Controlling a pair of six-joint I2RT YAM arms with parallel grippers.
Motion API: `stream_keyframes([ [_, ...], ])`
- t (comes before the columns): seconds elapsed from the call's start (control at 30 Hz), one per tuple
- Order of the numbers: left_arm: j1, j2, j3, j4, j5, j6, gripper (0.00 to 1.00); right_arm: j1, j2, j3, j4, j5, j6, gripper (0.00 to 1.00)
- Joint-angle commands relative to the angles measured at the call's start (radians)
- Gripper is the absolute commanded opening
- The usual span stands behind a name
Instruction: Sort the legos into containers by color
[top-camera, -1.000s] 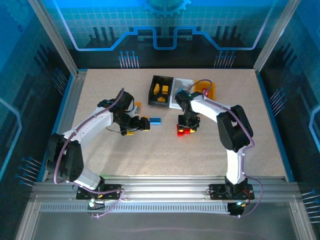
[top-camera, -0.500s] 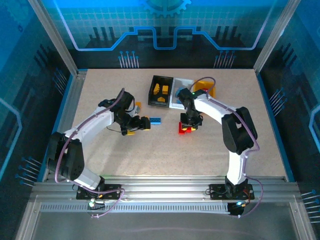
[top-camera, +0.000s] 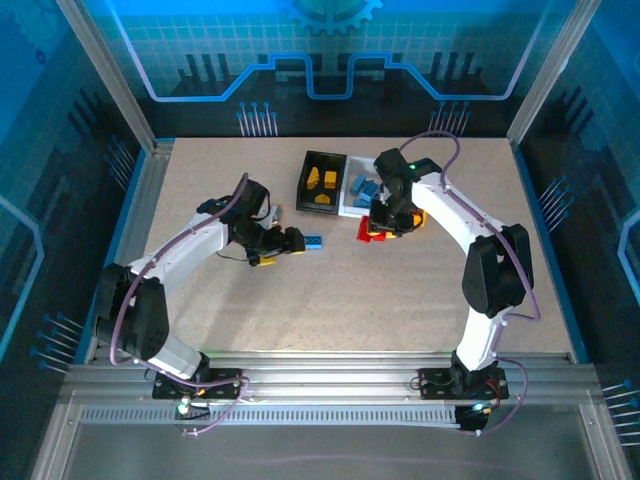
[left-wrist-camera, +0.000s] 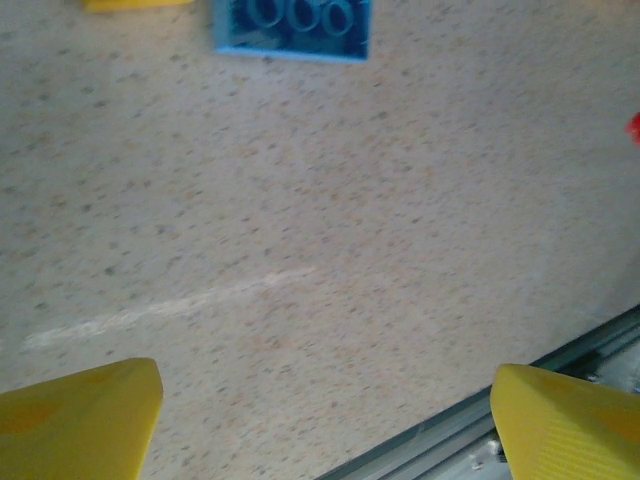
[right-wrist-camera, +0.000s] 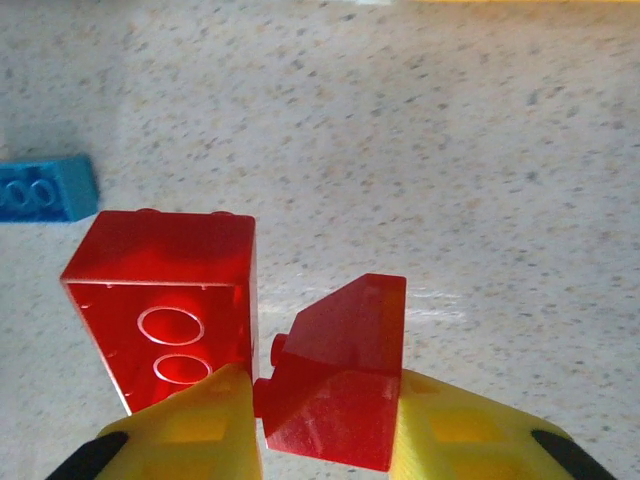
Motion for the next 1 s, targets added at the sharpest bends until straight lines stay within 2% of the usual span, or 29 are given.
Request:
stream_keyframes([
  [0.0,-0.001,0.048,-0.001,0.121,0.105,-0.072,0.86,0.002,0.005,-0.022,-0.016,-0.089,-0.022,0.31],
  [0.17,-0.011,0.110,-0.013,0.136,0.108,-0.080,0.86,0.026,0.028,-0.110,0.005,-0.066,-0.021,0.31],
  [0.37,-0.013,0.113,-0.031,0.115,0.106,-0.062,0.86,0.065,0.083,-0.193,0.069,-0.051,-0.010,0.34],
  [0.97,-0.014,0.104,-0.036,0.066,0.087,-0.028,0.87,0.083,0.110,-0.232,0.091,-0.016,-0.009,0.49],
])
